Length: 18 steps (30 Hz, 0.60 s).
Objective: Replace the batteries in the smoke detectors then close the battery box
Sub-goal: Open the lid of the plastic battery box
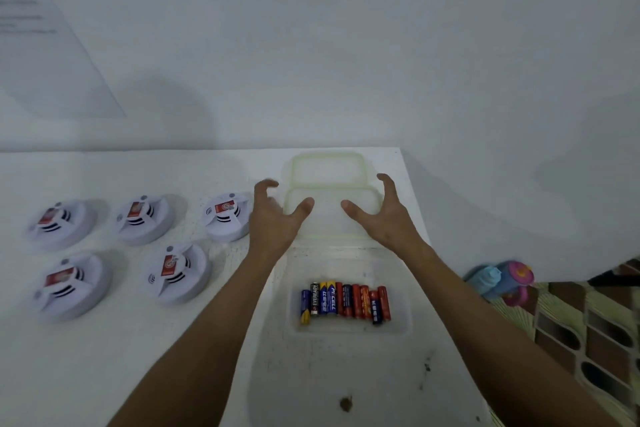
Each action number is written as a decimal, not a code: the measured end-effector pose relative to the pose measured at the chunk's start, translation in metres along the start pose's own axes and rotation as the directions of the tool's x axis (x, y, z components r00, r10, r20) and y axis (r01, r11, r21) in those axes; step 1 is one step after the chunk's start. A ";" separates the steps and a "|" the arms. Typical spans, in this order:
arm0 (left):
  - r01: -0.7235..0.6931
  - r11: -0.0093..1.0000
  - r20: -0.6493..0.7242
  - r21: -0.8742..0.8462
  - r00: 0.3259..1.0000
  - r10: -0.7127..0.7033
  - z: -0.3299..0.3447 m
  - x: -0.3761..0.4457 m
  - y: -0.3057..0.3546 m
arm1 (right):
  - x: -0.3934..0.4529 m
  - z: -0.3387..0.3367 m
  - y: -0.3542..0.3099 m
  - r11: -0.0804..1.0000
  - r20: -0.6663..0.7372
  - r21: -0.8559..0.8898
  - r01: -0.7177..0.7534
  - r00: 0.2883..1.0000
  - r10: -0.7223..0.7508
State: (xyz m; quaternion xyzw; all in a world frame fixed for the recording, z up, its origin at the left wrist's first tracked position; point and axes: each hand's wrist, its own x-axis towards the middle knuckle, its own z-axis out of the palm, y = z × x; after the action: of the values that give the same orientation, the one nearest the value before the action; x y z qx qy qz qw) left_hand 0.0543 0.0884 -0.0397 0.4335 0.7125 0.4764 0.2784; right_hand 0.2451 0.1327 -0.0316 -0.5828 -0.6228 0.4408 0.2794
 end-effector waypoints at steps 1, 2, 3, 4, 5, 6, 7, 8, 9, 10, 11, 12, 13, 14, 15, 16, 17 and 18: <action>-0.055 0.997 -0.013 0.049 0.998 0.056 -0.002 0.003 0.002 | 0.001 -0.001 -0.001 1.000 -0.009 -0.009 0.015 1.000 -0.015; -0.086 0.993 0.011 0.085 0.996 0.086 -0.004 0.005 0.006 | 0.002 -0.002 -0.001 1.000 -0.002 -0.016 0.026 1.000 -0.026; -0.096 0.989 0.052 0.112 0.995 0.090 -0.006 0.007 0.008 | 0.003 -0.002 -0.001 0.999 0.009 -0.027 0.033 0.999 -0.032; -0.107 0.984 0.086 0.140 0.992 0.096 -0.008 0.008 0.010 | 0.004 -0.001 0.000 0.998 0.016 -0.047 0.038 0.999 -0.037; -0.125 0.977 0.111 0.170 0.988 0.108 -0.009 0.009 0.010 | 0.004 0.001 0.000 0.996 0.015 -0.078 0.043 0.999 -0.042; -0.142 0.970 0.124 0.196 0.985 0.119 -0.010 0.009 0.009 | 0.004 0.003 0.000 0.989 0.006 -0.136 0.051 0.999 -0.050; -0.143 0.968 0.127 0.205 0.985 0.119 -0.010 0.008 0.008 | 0.005 0.004 0.000 0.970 -0.016 -0.229 0.077 0.996 -0.083; -0.127 0.971 0.120 0.201 0.987 0.104 -0.009 0.007 0.008 | 0.005 0.004 0.000 0.932 -0.033 -0.338 0.128 0.989 -0.147; -0.106 0.976 0.109 0.190 0.990 0.086 -0.008 0.006 0.007 | 0.007 0.003 0.000 0.882 -0.024 -0.430 0.192 0.974 -0.224; -0.088 0.980 0.098 0.179 0.993 0.071 -0.008 0.004 0.009 | 0.009 0.001 -0.001 0.841 0.019 -0.476 0.258 0.959 -0.284; -0.070 0.983 0.089 0.169 0.994 0.056 -0.007 0.002 0.010 | 0.012 -0.001 -0.003 0.826 0.078 -0.471 0.311 0.947 -0.313; -0.047 0.987 0.084 0.156 0.996 0.034 -0.007 -0.001 0.011 | 0.014 -0.003 -0.004 0.834 0.125 -0.436 0.338 0.940 -0.316; -0.017 0.989 0.086 0.144 0.996 0.004 -0.007 -0.004 0.010 | 0.015 -0.004 -0.004 0.850 0.145 -0.402 0.340 0.940 -0.308; 0.017 0.989 0.099 0.144 0.995 -0.032 -0.006 -0.007 0.008 | 0.015 -0.003 -0.004 0.859 0.132 -0.390 0.332 0.943 -0.305; 0.056 0.987 0.117 0.154 0.990 -0.074 -0.006 -0.010 0.006 | 0.015 -0.002 -0.004 0.861 0.095 -0.399 0.315 0.948 -0.303; 0.093 0.982 0.135 0.164 0.984 -0.116 -0.005 -0.011 0.004 | 0.013 0.001 -0.003 0.867 0.048 -0.409 0.285 0.955 -0.292; 0.124 0.979 0.151 0.162 0.977 -0.149 -0.004 -0.011 0.002 | 0.012 0.003 -0.003 0.883 0.007 -0.401 0.245 0.964 -0.265; 0.141 0.979 0.168 0.145 0.972 -0.165 -0.003 -0.010 0.003 | 0.010 0.006 -0.002 0.907 -0.014 -0.368 0.204 0.974 -0.225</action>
State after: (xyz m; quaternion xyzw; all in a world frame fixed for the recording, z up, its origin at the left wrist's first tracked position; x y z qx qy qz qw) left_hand 0.0573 0.0786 -0.0356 0.4358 0.7459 0.3642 0.3480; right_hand 0.2373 0.1417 -0.0342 -0.5646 -0.7458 0.2678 0.2309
